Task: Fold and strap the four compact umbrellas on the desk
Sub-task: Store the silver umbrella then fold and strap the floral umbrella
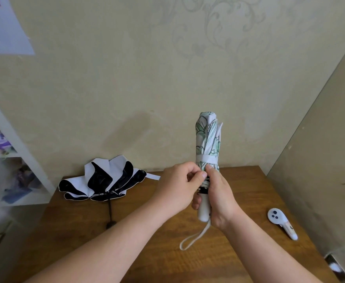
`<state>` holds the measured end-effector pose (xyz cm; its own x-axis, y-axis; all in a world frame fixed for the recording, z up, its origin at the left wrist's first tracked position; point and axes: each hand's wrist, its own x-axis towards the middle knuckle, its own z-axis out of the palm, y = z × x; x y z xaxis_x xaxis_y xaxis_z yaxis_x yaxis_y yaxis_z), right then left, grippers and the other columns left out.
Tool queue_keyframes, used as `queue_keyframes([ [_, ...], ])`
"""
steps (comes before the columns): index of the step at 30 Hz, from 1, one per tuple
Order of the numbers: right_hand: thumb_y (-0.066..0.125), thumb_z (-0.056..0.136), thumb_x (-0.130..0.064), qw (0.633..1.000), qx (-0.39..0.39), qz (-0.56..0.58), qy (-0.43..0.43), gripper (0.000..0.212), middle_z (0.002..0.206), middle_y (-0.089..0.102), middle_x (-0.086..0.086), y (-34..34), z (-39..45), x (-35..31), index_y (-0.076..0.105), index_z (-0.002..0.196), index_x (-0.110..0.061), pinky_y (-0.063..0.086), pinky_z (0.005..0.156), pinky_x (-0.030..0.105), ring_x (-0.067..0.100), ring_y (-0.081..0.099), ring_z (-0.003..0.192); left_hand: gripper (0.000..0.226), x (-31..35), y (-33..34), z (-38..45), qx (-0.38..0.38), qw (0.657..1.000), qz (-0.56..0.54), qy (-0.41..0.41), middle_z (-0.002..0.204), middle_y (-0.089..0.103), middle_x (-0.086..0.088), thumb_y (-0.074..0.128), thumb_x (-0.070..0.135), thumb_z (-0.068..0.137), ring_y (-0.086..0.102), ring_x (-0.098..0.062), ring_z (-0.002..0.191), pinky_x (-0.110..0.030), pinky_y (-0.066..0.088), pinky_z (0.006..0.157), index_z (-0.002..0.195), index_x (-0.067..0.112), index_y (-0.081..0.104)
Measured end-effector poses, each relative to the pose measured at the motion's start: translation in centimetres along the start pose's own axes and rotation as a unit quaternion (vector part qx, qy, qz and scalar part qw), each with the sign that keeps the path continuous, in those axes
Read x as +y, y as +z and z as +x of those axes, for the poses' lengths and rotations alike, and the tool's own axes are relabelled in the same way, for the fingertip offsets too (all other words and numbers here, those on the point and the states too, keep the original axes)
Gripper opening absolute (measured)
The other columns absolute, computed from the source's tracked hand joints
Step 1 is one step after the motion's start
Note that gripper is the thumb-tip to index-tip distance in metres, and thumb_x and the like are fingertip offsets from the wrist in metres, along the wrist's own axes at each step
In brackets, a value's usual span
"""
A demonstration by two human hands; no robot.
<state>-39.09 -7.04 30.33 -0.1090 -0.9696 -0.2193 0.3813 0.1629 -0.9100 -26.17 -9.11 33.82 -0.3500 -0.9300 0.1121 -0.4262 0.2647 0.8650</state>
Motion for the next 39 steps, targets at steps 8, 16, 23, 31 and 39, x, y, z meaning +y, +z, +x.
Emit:
queue_keyframes([
  [8, 0.052, 0.097, -0.045, 0.996, -0.056, -0.059, -0.031, 0.034, 0.078, 0.048, 0.017, -1.0, -0.5, -0.2, 0.051, 0.104, -0.012, 0.039, 0.047, 0.032, 0.024, 0.042, 0.045, 0.027, 0.0, -3.2, 2.1, 0.055, 0.998, 0.026, 0.020, 0.082, 0.072, 0.011, 0.059, 0.053, 0.101, 0.064, -0.001, 0.072, -0.022, 0.050, 0.064, 0.094, 0.031, 0.073],
  [16, 0.055, 0.097, -0.042, 0.993, -0.052, -0.089, -0.048, 0.029, 0.070, 0.050, 0.010, -0.8, -1.0, 0.4, 0.056, 0.106, -0.015, 0.039, 0.048, 0.033, 0.024, 0.043, 0.044, 0.013, 0.8, -4.0, 3.8, 0.090, 0.990, 0.095, 0.055, 0.082, 0.069, 0.016, 0.069, 0.044, 0.096, 0.061, -0.001, 0.074, -0.022, 0.049, 0.067, 0.090, 0.032, 0.071],
  [23, 0.054, 0.094, -0.043, 0.995, -0.060, -0.065, -0.043, 0.026, 0.072, 0.048, 0.013, -0.7, -1.2, 0.9, 0.054, 0.097, -0.017, 0.038, 0.047, 0.032, 0.023, 0.041, 0.043, 0.019, 1.0, -2.8, 3.2, 0.075, 0.989, -0.123, -0.023, 0.074, 0.059, 0.010, 0.065, 0.020, 0.101, 0.050, -0.006, 0.067, -0.028, 0.044, 0.070, 0.082, 0.019, 0.066],
  [31, 0.054, 0.093, -0.042, 0.980, -0.029, -0.162, -0.110, 0.023, 0.077, 0.055, 0.004, -0.5, -1.4, 0.5, 0.063, 0.106, -0.025, 0.044, 0.048, 0.035, 0.023, 0.048, 0.055, 0.008, 2.6, -4.7, 2.8, 0.161, 0.986, 0.016, 0.049, 0.074, 0.068, 0.009, 0.072, 0.031, 0.087, 0.061, -0.009, 0.067, -0.030, 0.053, 0.066, 0.080, 0.028, 0.071],
  [39, 0.056, 0.093, -0.045, 0.964, 0.010, -0.222, -0.146, 0.010, 0.071, 0.060, -0.007, -0.3, -1.2, 1.3, 0.062, 0.094, -0.037, 0.050, 0.050, 0.038, 0.023, 0.052, 0.054, 0.028, 2.7, -5.5, 3.4, 0.198, 0.974, 0.101, 0.054, 0.070, 0.067, 0.015, 0.072, 0.055, 0.086, 0.060, -0.004, 0.066, -0.027, 0.051, 0.059, 0.076, 0.029, 0.070],
])
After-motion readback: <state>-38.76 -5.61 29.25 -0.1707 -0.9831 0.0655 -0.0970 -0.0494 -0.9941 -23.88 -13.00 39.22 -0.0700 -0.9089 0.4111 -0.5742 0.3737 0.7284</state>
